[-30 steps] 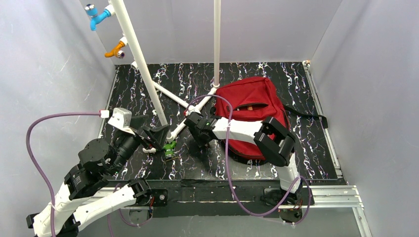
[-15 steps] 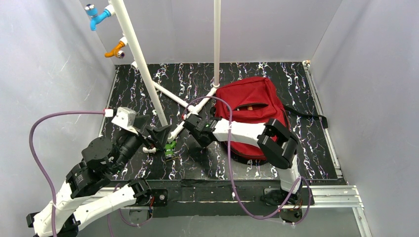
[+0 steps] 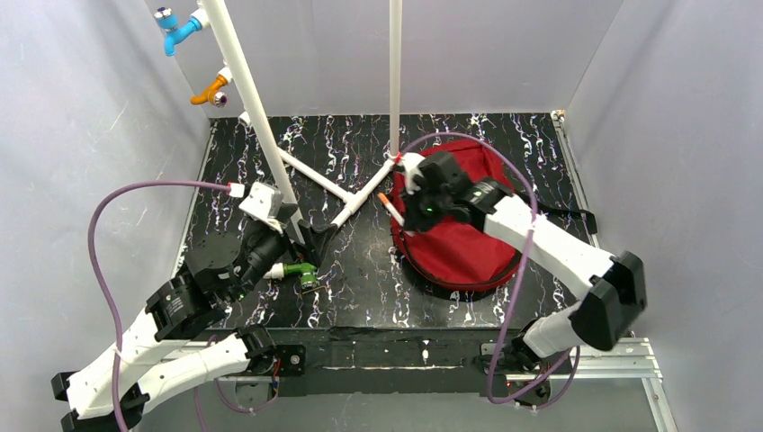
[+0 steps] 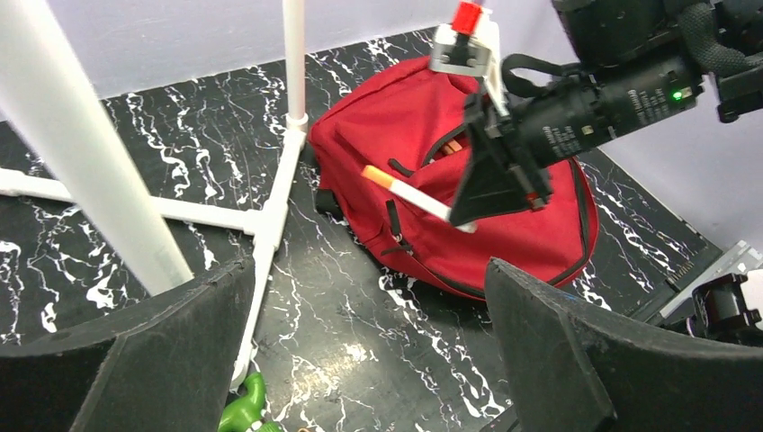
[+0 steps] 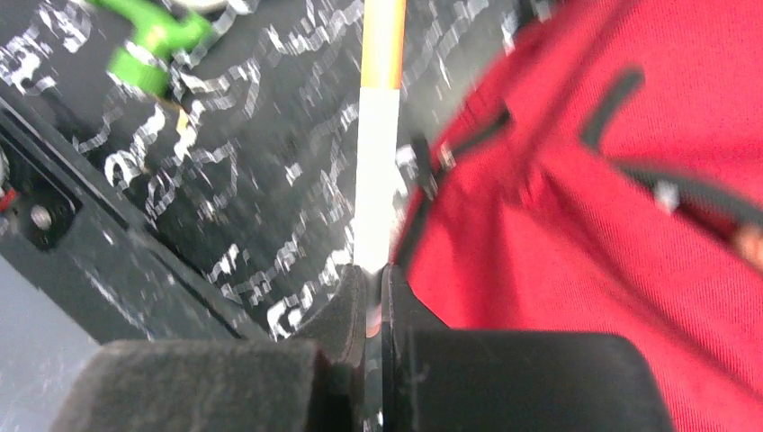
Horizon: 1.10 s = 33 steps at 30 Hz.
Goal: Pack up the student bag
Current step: Pick up the stationery from the center of the board, then place the stationery in the student bag.
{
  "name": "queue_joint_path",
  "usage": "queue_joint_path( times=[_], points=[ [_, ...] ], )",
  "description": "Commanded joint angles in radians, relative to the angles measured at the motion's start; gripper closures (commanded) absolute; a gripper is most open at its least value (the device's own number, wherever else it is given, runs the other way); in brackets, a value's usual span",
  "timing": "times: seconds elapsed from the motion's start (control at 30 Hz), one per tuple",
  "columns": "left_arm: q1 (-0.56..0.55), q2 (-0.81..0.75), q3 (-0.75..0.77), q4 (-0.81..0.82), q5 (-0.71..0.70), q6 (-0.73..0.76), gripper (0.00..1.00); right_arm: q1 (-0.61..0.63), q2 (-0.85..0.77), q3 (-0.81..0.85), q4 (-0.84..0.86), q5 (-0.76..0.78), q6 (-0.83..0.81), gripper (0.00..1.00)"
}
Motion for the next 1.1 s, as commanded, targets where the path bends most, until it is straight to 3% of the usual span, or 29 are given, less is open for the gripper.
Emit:
queue_joint_path(
  times=[0.0,0.2,0.47,0.93,1.07],
  points=[
    [0.003,0.029,-0.010,0.059,0.039,-0.018,0.02,-0.121,-0.194,-0.164,-0.050,-0.196,0.007,0.99],
    [0.003,0.050,-0.015,0.075,0.060,-0.027,0.02,-0.258,-0.308,-0.217,-0.180,-0.032,0.086,0.99],
    [0.002,0.049,-0.020,0.068,0.074,-0.049,0.02,-0.341,-0.169,-0.068,-0.454,0.042,0.074,0.99],
    [0.002,0.023,-0.008,0.052,0.075,-0.070,0.02,-0.403,0.125,0.128,-0.301,0.069,0.089,0.99],
    [0.003,0.011,-0.012,0.047,0.067,-0.079,0.02,-0.403,0.127,0.062,-0.106,0.096,0.120,0.99]
  ],
)
